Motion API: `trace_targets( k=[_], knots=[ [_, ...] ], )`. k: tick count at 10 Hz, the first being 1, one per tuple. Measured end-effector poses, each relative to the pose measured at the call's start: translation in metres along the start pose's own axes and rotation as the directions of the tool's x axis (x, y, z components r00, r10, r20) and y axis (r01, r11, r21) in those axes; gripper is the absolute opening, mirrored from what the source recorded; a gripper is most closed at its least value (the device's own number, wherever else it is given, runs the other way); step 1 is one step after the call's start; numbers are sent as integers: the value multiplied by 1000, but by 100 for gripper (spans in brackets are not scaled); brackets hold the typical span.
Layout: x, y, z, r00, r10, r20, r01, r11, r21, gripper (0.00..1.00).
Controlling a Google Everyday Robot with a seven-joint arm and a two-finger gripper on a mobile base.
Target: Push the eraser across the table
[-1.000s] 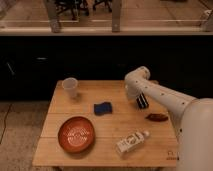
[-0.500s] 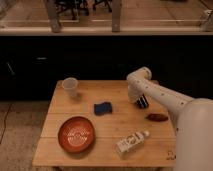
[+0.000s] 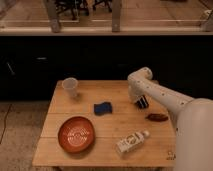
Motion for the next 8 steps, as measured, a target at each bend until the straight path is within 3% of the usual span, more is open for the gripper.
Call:
trace_targets(
  k=[8],
  knots=[
    [3,-4,3,997,-11,-80,8,999,-31,0]
  ],
)
